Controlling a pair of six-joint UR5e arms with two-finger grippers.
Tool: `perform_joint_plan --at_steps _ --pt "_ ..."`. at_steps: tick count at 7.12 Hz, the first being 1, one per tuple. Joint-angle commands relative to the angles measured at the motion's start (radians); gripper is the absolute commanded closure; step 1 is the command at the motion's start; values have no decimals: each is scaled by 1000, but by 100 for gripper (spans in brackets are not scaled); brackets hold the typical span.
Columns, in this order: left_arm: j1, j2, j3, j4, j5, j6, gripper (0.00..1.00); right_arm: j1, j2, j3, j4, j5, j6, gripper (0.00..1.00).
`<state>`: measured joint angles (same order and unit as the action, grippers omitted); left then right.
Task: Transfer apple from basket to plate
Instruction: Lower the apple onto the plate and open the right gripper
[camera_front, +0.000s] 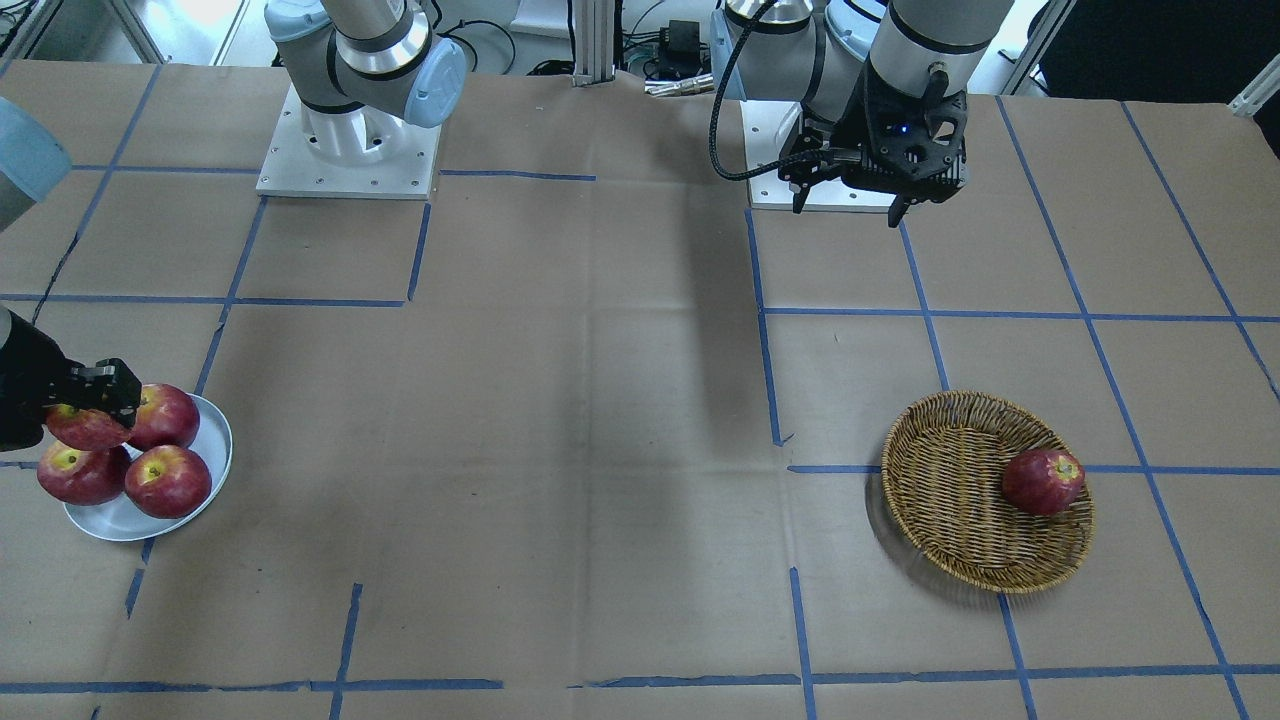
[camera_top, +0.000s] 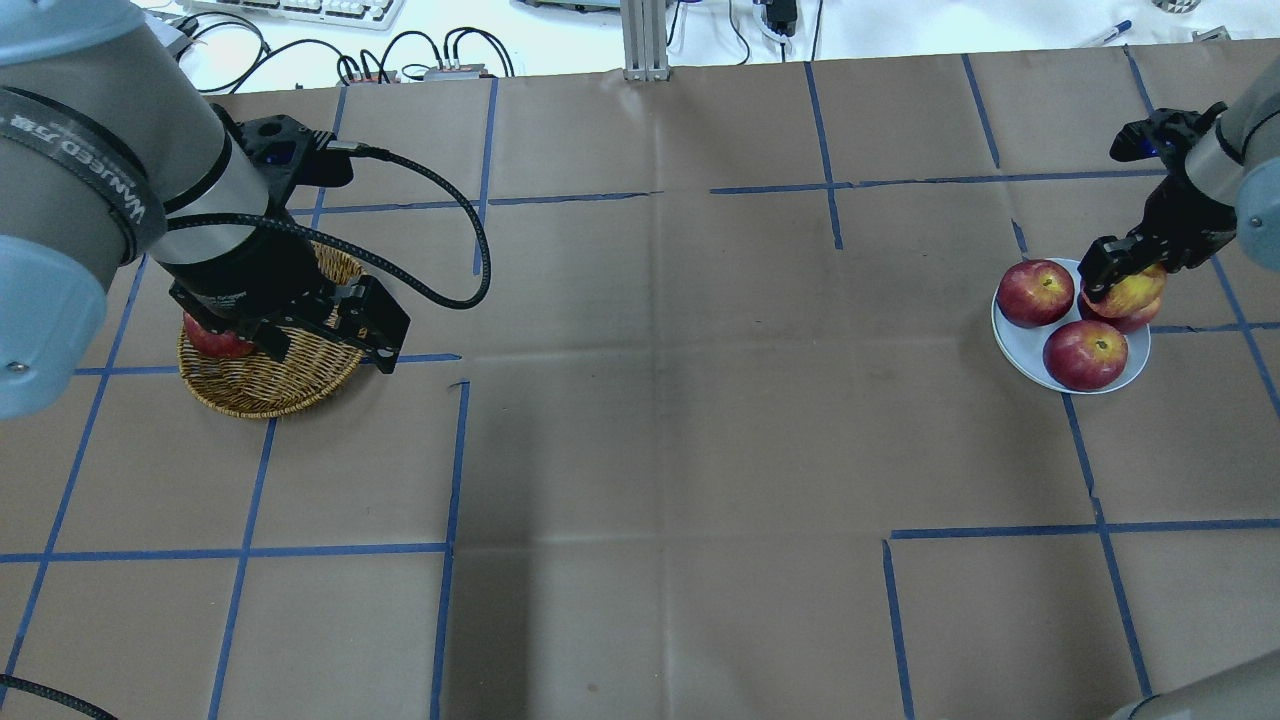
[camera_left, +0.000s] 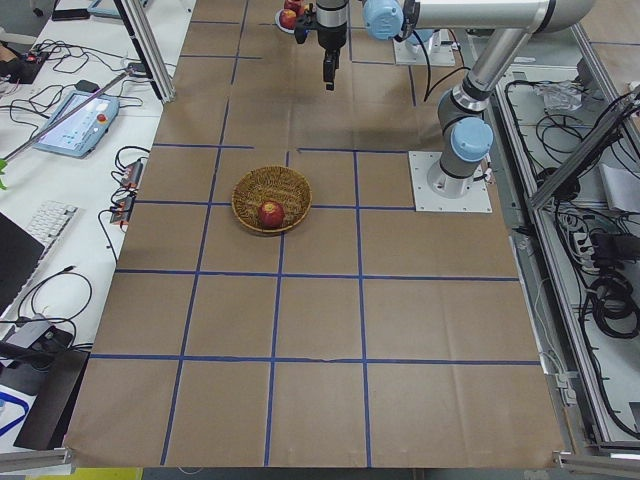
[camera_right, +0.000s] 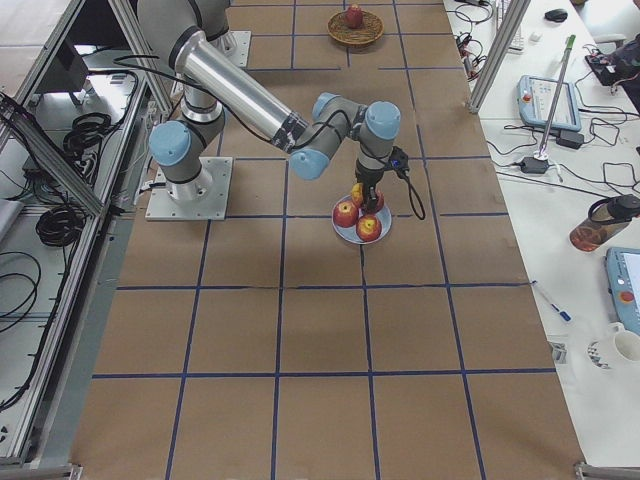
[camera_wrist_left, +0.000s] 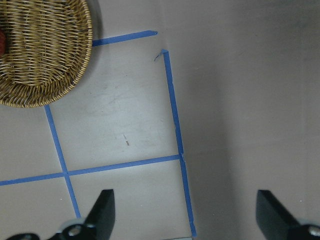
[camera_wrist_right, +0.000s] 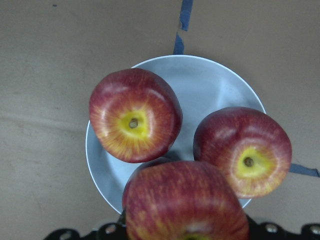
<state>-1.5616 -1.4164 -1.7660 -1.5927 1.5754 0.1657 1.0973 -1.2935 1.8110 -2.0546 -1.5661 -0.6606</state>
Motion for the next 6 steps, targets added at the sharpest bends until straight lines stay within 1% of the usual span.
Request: perform_joint_plan --at_steps 1,2,3,4,5,6 --pt "-1 -3 0 0 0 0 1 -5 13 24 -42 1 -4 46" --pt "0 -3 0 0 0 0 1 -5 32 24 -68 0 -4 46" --pt "0 -1 -3 0 0 0 1 -5 37 22 -68 1 -2 46" --pt "0 -1 -3 0 0 0 1 -5 36 15 -68 3 -1 38" --pt "0 -1 -3 0 0 0 1 -5 33 8 -79 4 6 0" --pt "-1 -3 -4 0 0 -2 1 -5 25 7 -81 4 7 0"
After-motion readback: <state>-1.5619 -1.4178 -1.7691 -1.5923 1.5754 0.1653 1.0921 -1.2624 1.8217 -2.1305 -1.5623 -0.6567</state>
